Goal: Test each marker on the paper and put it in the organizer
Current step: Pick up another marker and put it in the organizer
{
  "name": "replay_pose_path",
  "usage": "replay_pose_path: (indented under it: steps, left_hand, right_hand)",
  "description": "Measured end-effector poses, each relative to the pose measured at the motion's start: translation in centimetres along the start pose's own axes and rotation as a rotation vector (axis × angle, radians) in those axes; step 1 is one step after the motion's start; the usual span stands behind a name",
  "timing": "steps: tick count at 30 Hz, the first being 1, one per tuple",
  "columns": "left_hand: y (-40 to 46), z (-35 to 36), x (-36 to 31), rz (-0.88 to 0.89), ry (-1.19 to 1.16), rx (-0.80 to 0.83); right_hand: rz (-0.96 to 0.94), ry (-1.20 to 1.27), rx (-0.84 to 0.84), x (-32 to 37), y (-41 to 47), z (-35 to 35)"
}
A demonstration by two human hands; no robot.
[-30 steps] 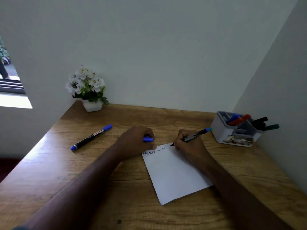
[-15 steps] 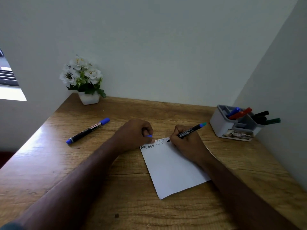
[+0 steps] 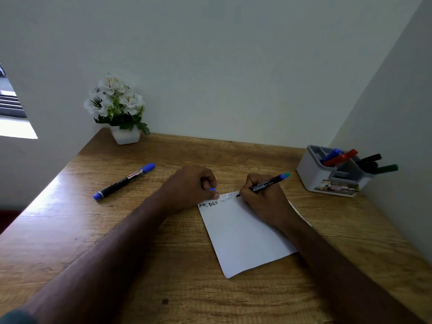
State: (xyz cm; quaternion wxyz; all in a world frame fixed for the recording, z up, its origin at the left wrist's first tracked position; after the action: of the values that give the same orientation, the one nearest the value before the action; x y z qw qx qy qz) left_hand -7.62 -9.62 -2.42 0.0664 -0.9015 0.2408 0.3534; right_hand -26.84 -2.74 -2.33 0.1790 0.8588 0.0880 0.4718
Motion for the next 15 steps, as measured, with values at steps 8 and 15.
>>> replay_pose_path:
  steps: [8,15]
  left_hand:
    - [-0.09,-0.05,-0.15,0.015,0.006,-0.002]
    - [-0.19,-0.06,-0.20,0.016,0.005,-0.002]
  right_hand:
    - [-0.004,0.015,0.003,0.06,-0.05,-0.05]
    - [-0.017,0.033,-0.029,0.22,-0.01,-0.20]
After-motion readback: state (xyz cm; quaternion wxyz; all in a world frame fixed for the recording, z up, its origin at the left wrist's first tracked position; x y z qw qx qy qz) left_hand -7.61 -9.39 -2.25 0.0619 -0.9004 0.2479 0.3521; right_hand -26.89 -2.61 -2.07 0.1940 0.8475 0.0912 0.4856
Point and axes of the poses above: each hand's wrist, its own y-axis towards the middle knuckle, its own z-axis out of the palm, x = y × z, the point moved 4 cm from there along y, towards the middle knuckle, and after that the axes turned 8 degrees about -z, right-handed, at the moved point
